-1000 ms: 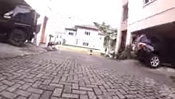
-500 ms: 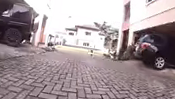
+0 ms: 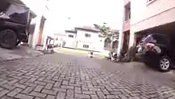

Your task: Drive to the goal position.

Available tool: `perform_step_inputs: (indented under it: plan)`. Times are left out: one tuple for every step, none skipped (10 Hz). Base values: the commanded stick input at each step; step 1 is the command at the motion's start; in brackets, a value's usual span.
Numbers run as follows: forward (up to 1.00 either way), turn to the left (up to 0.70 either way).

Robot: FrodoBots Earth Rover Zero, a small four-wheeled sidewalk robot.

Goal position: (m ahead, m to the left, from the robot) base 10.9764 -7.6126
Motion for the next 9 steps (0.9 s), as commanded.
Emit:
perform_step_inputs:
  plan:
    - [0.69, -0.23]
    - [0.69, 0.02]
    - [0.69, 0.02]
    - [0.69, 0.02]
    - [0.69, 0.02]
    - [0.69, 0.02]
    - [0.69, 0.02]
    - [0.69, 0.02]
    - [0.69, 0.02]
